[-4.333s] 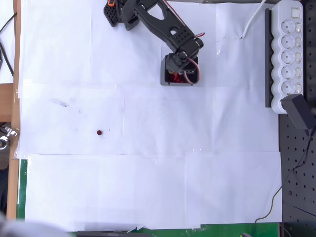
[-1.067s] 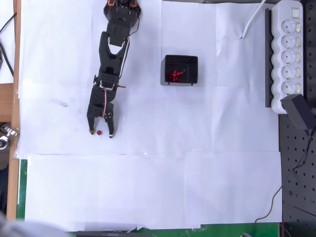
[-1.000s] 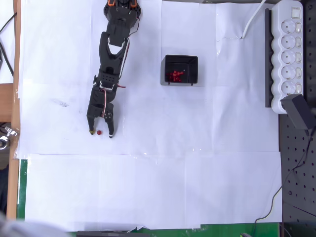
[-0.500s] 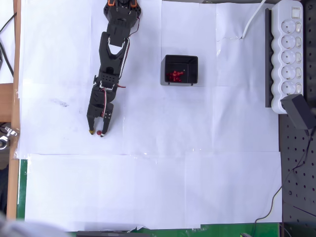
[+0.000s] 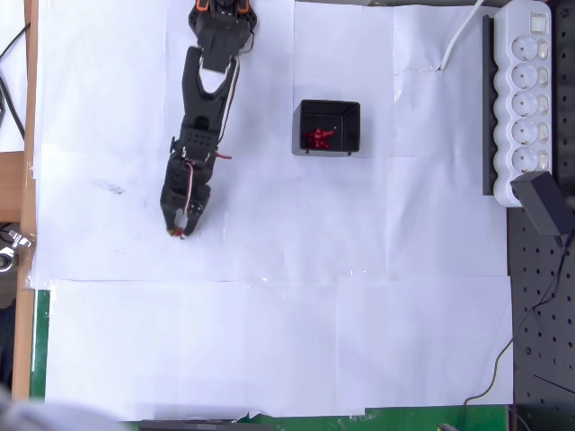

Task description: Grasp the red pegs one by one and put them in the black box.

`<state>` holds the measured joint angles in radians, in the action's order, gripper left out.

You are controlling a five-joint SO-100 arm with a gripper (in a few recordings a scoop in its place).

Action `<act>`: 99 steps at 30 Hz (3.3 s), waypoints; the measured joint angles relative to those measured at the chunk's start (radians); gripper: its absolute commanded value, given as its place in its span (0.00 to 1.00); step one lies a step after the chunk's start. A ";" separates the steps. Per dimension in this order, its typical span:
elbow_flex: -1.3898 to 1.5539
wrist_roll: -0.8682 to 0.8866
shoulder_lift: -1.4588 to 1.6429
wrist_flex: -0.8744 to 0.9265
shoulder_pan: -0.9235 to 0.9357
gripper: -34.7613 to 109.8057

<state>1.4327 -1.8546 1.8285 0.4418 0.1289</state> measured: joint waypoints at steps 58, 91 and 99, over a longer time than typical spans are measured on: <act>-0.087 -0.270 -0.953 0.804 -0.509 0.40; -1.399 0.002 -1.993 0.798 -0.156 0.24; -1.399 0.002 -2.000 0.862 -0.158 0.24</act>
<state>0.0337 -1.8530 -0.1718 1.3039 -0.0291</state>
